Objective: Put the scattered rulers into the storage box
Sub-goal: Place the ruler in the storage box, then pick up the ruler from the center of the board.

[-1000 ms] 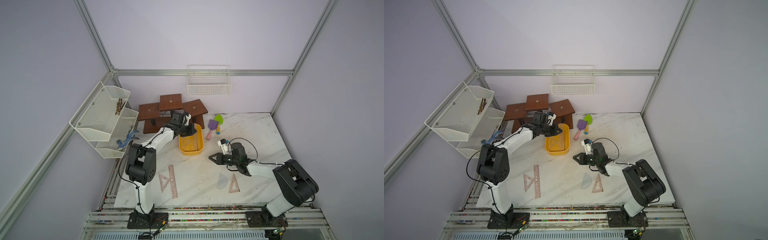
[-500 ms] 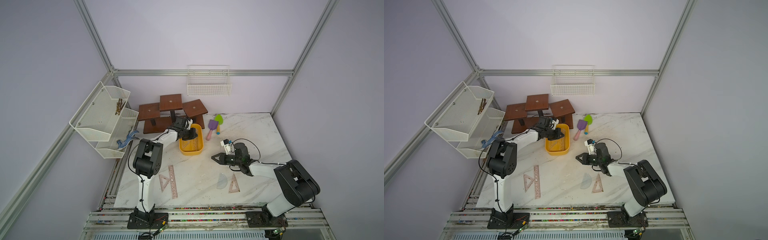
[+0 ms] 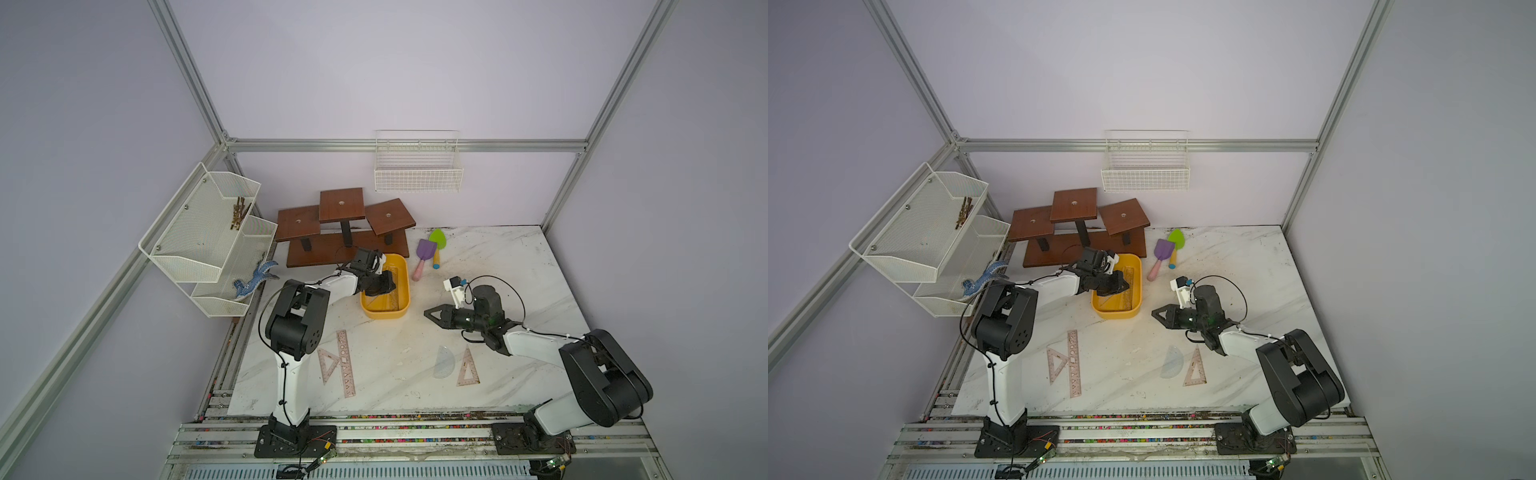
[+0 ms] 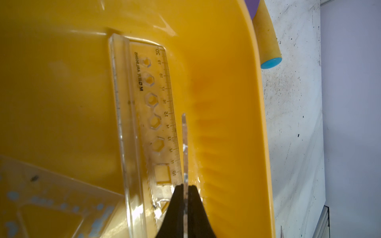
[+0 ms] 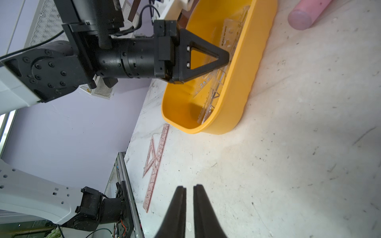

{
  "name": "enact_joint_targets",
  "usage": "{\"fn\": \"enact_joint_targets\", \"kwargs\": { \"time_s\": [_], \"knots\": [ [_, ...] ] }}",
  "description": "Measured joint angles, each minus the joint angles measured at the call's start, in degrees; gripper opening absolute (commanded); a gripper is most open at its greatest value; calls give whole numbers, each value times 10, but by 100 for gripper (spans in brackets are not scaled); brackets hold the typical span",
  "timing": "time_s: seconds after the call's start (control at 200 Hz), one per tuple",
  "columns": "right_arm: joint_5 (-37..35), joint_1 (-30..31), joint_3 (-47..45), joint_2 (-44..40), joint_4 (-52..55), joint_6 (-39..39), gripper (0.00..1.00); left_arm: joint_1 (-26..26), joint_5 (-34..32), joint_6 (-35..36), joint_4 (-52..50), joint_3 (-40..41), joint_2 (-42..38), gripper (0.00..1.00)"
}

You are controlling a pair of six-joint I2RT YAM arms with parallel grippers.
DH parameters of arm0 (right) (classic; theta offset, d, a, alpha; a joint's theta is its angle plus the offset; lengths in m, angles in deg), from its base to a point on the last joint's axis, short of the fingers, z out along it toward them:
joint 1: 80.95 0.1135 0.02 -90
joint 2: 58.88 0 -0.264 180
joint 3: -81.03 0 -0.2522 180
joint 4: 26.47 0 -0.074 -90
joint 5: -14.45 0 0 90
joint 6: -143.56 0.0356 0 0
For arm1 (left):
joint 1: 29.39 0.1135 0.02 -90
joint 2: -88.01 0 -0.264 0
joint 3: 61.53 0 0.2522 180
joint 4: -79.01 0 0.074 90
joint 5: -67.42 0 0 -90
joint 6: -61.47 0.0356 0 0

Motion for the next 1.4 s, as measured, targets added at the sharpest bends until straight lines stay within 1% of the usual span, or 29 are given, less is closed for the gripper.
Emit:
{"fn": "enact_joint_targets", "kwargs": {
  "time_s": [0.165, 0.475, 0.54, 0.58, 0.655, 0.74, 0.81, 0.92, 1.03, 1.1, 1.135, 1.19, 1.285, 1.4],
  "knots": [
    [0, 0, 0, -5, 0, 0, 16, -3, -6, -7, 7, 9, -3, 17],
    [-1, 0, -1, -22, 8, -2, 16, -4, -17, -11, 13, 9, -3, 39],
    [-3, 0, -1, -28, 18, -5, 18, -4, -18, -11, 13, 10, -5, 43],
    [-6, 0, -1, -32, 26, -7, 20, -4, -21, -12, 13, 15, -12, 46],
    [-17, 0, 1, -42, 55, -16, 20, -5, -23, -10, 8, 33, -42, 50],
    [-46, 0, 6, -60, 113, -27, 21, -10, -31, -10, 2, 54, -96, 59],
    [-84, 2, 8, -86, 172, -40, 24, -22, -42, -6, 1, 79, -164, 67],
    [-166, 19, 7, -142, 268, -52, 31, -66, -58, 8, 5, 129, -286, 77],
    [-242, 59, -6, -198, 335, -50, 43, -117, -60, 22, 9, 184, -371, 82],
    [-280, 86, -22, -219, 365, -40, 50, -141, -60, 25, 7, 223, -398, 84],
    [-298, 98, -31, -224, 382, -35, 52, -146, -60, 25, 3, 238, -403, 85],
    [-313, 110, -40, -225, 403, -29, 54, -151, -60, 25, -8, 257, -401, 84],
    [-350, 152, -56, -225, 423, -3, 55, -158, -56, 14, 5, 308, -402, 82],
    [-364, 190, -74, -217, 427, 24, 56, -165, -47, 3, -3, 345, -401, 82]
  ]
}}
